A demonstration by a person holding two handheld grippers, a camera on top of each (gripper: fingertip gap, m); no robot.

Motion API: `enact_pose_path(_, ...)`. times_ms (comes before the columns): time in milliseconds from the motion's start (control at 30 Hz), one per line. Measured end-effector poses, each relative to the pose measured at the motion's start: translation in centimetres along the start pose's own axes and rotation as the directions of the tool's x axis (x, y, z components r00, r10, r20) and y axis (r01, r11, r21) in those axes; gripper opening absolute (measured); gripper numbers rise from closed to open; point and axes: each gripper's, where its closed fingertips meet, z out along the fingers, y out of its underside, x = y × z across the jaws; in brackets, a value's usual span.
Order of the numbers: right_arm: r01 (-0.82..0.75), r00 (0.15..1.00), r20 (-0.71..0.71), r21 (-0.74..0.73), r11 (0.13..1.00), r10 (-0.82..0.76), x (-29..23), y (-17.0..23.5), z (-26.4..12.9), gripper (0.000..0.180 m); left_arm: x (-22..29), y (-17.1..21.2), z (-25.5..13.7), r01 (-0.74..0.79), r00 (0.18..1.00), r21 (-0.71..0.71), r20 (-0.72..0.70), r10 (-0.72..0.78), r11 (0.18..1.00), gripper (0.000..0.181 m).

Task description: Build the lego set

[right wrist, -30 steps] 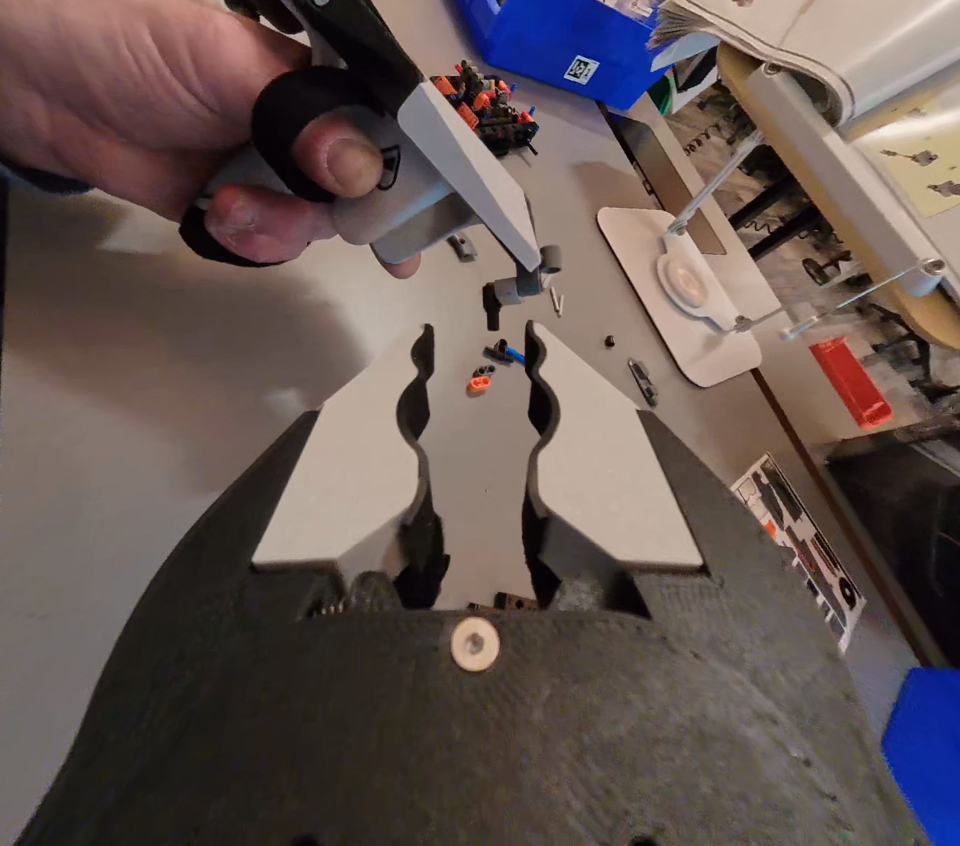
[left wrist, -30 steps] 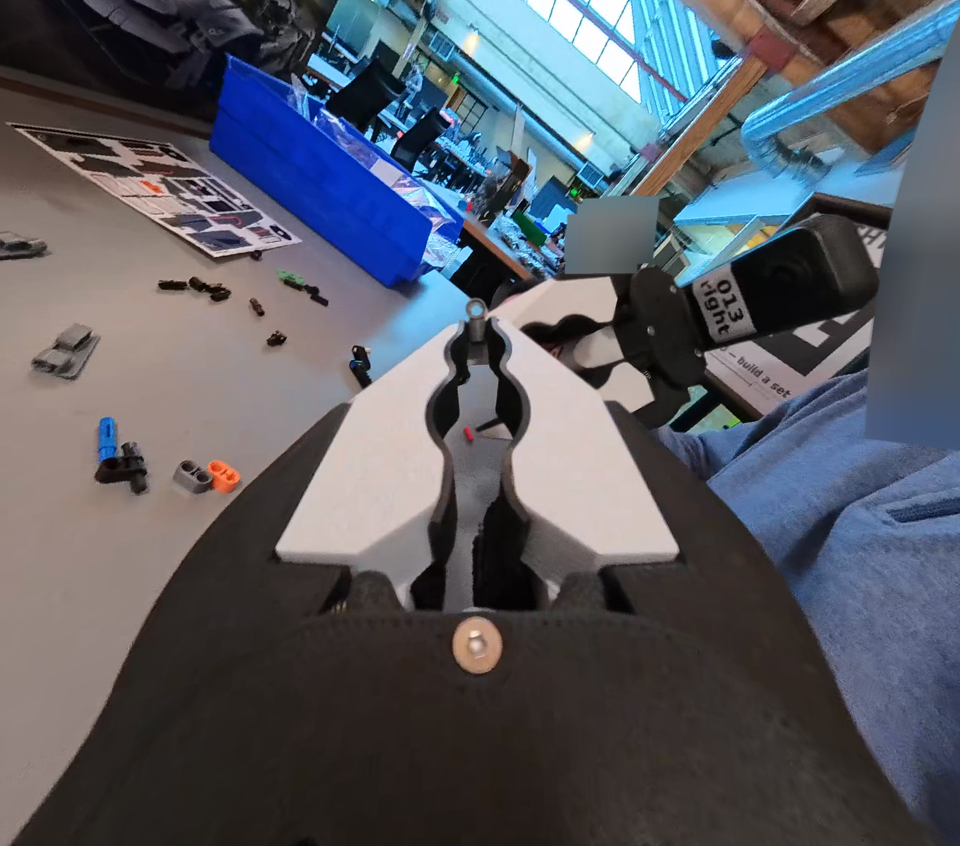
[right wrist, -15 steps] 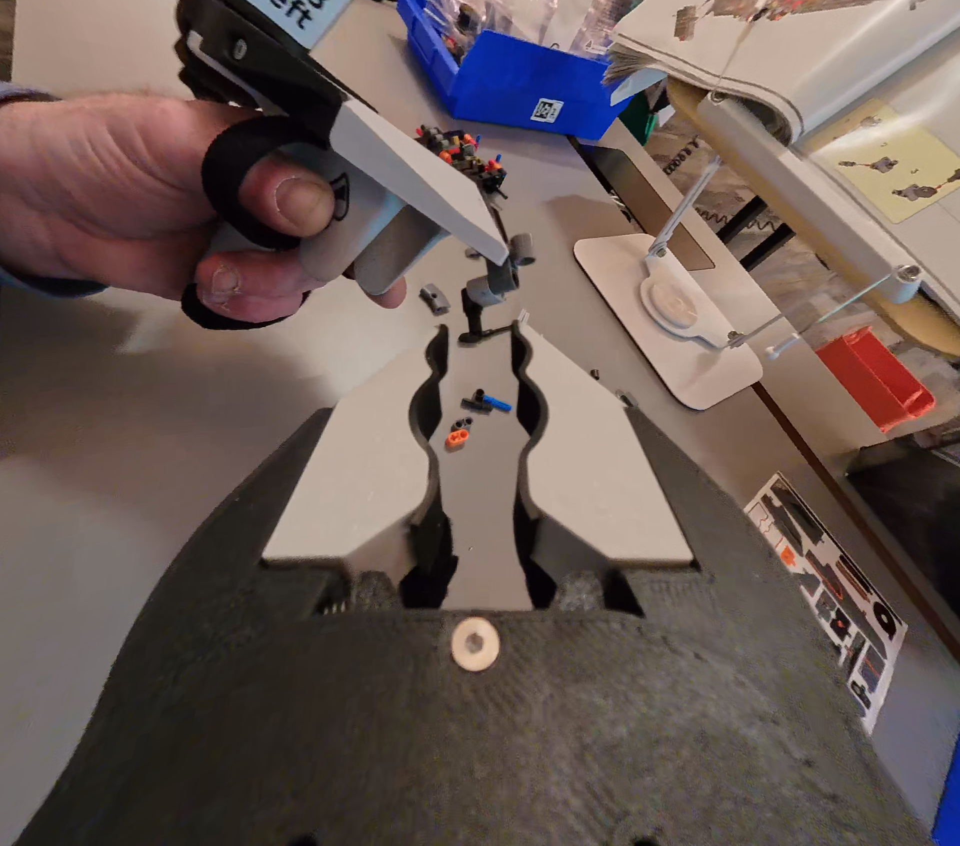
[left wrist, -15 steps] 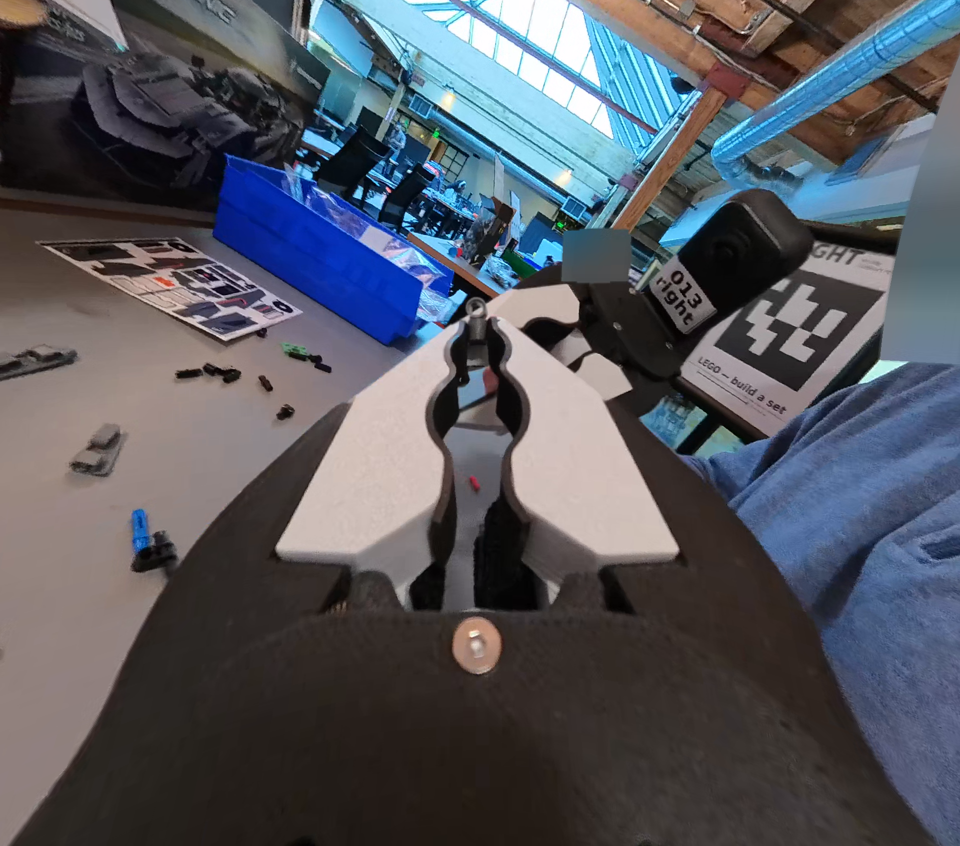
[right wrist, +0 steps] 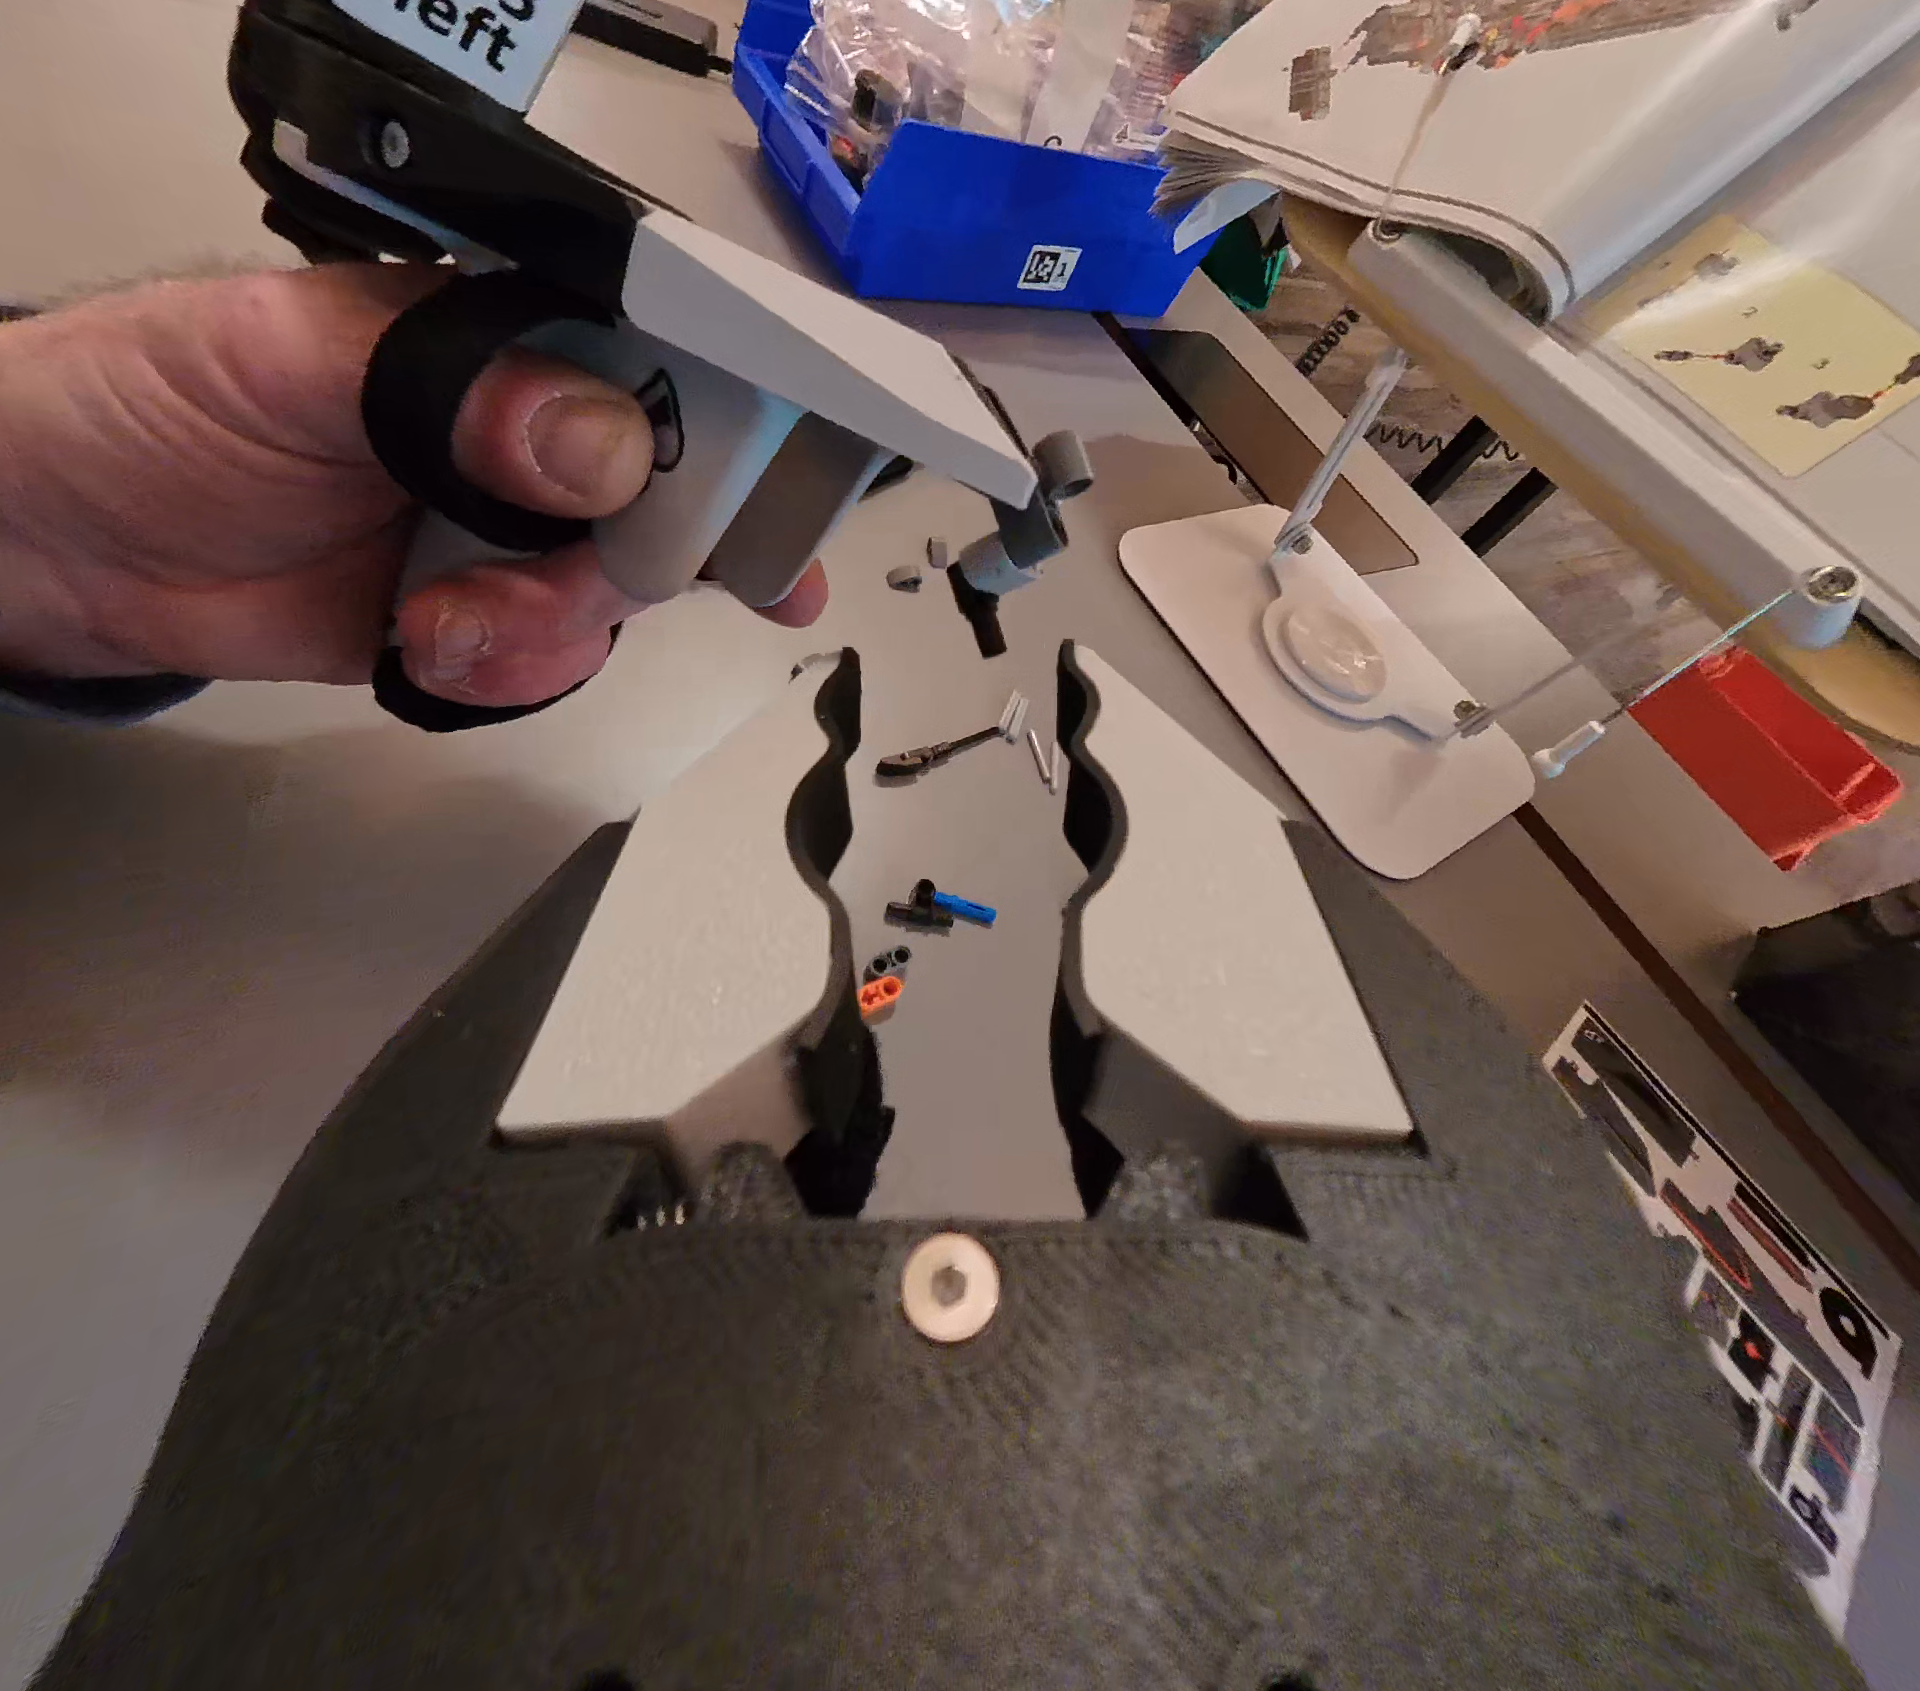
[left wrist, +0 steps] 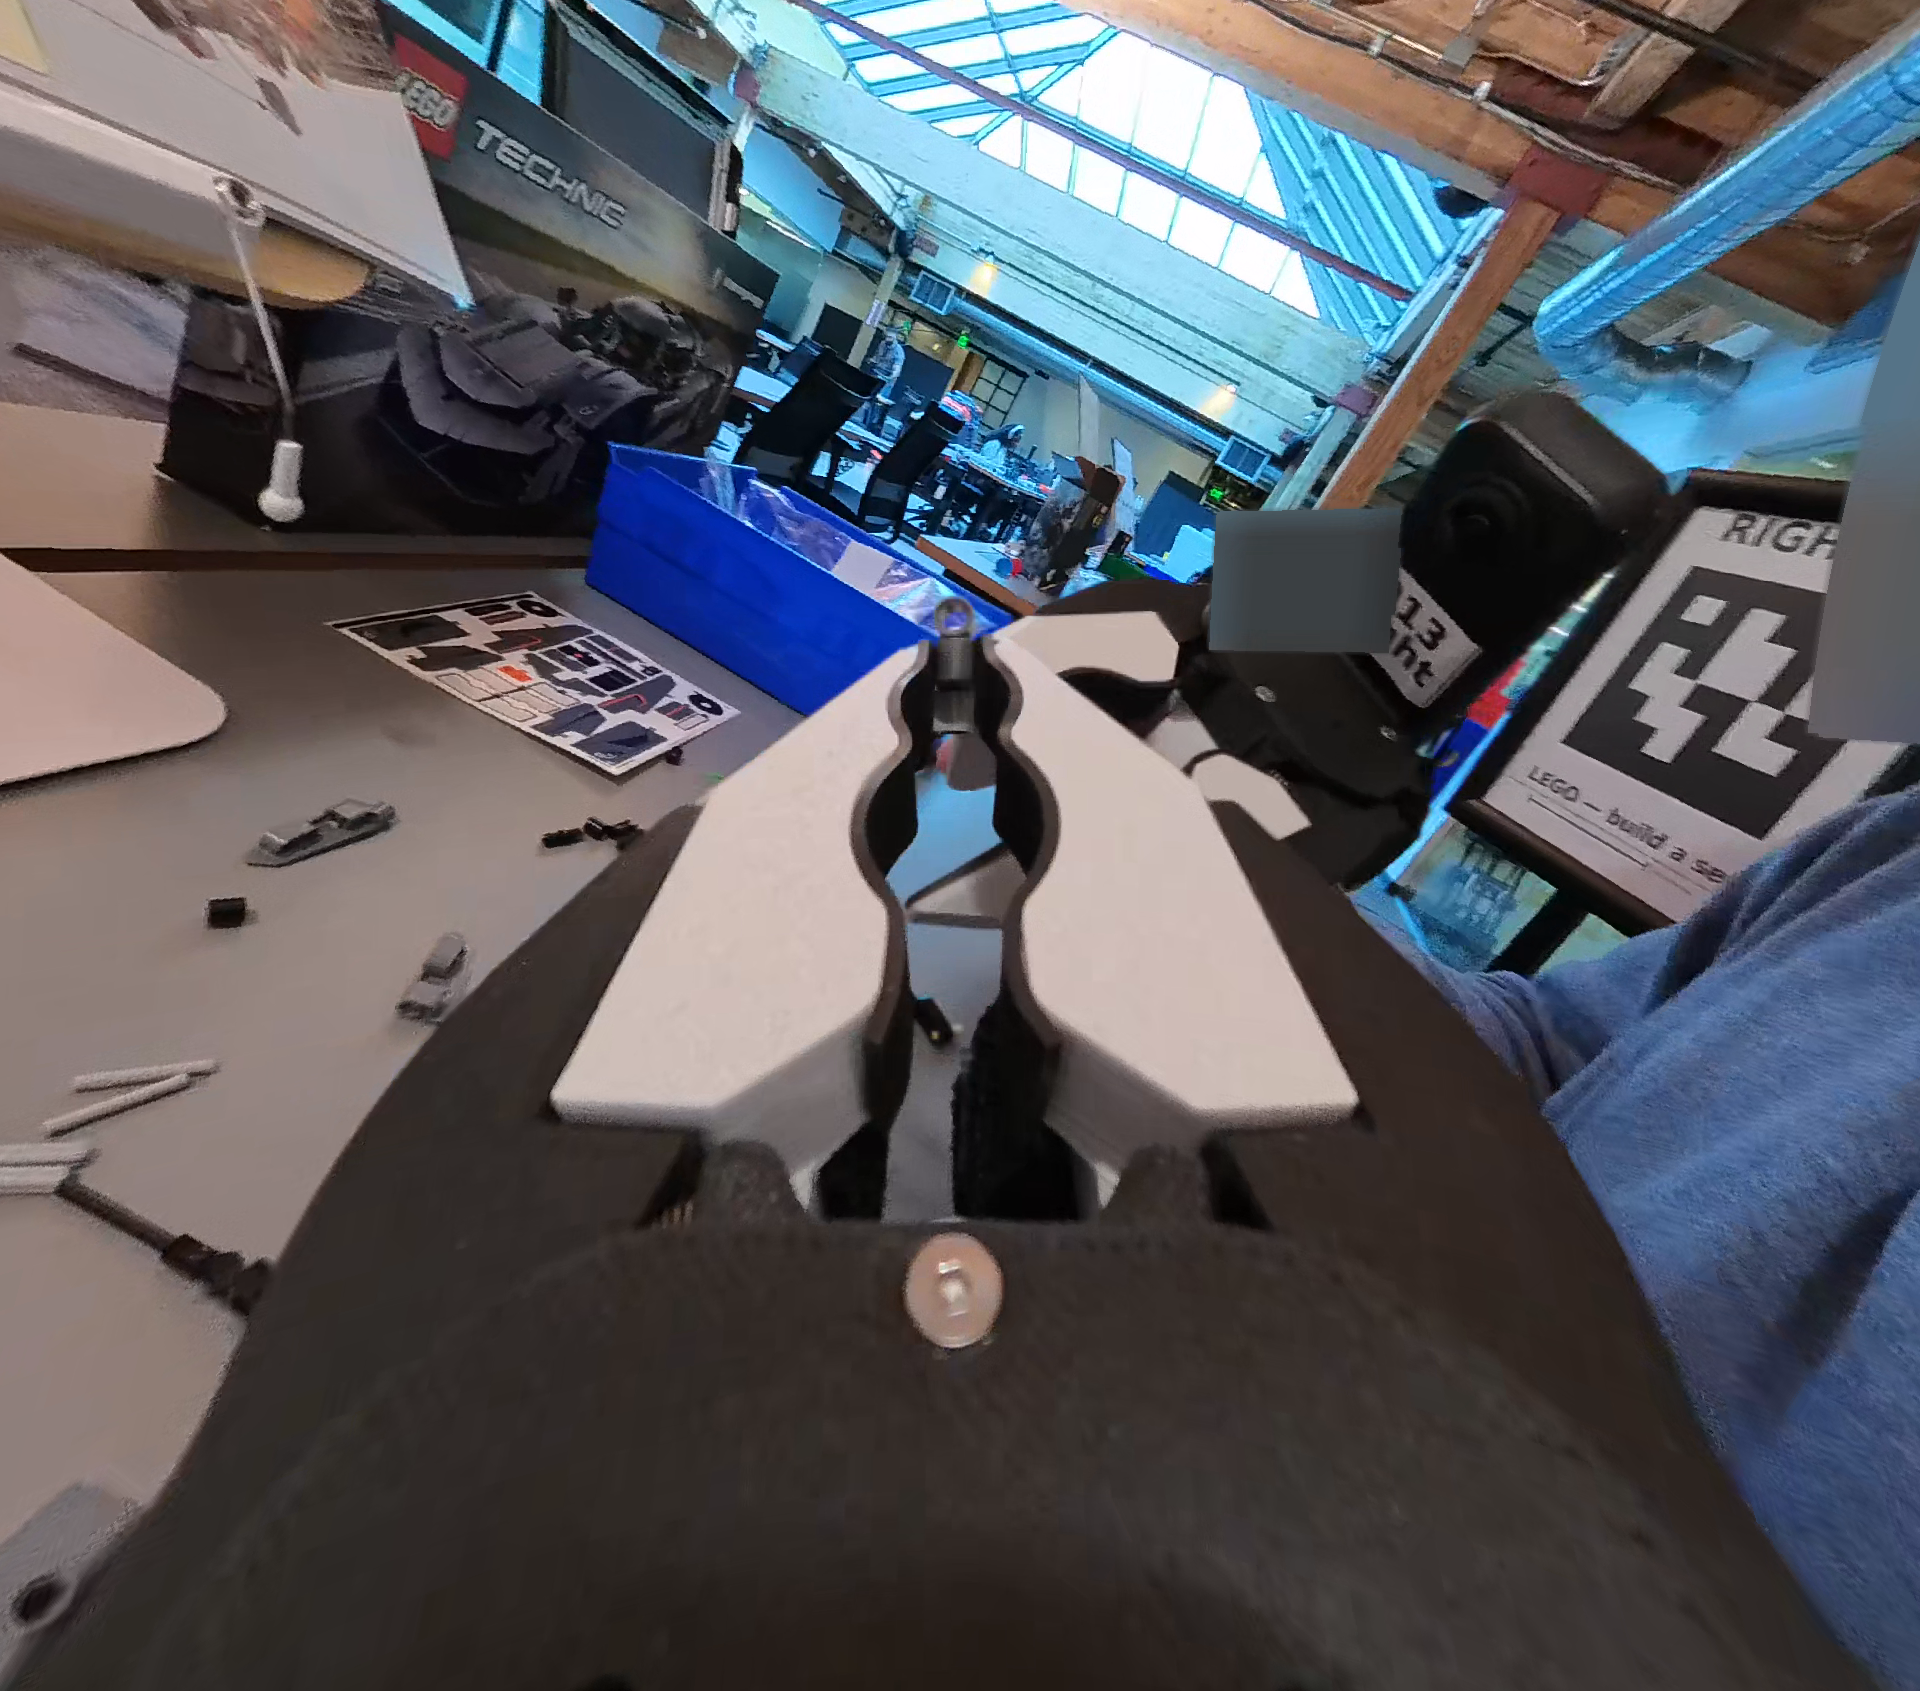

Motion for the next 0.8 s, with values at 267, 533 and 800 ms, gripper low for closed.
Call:
enact_pose_path(267,0.121,0.983,-0.135,-0.008,0.993,-0.121,1.1,-0.7,0.8,0.058,-1.4,-0.4,0.9,0.040,0.998,0.049,0.035,-0.042,0.998,0.005)
enact_pose_path(533,0.165,0.967,-0.188,-0.055,0.985,-0.173,2.7,0.4,1.1,0.011,-1.2,-0.5,2.0,0.054,0.999,0.052,-0.007,-0.054,0.997,0.005)
enact_pose_path(800,0.106,0.984,-0.142,0.007,0.994,-0.103,3.1,0.0,1.3,0.007,-1.5,-1.0,2.2,0.100,0.995,0.085,-0.039,-0.097,0.991,0.005)
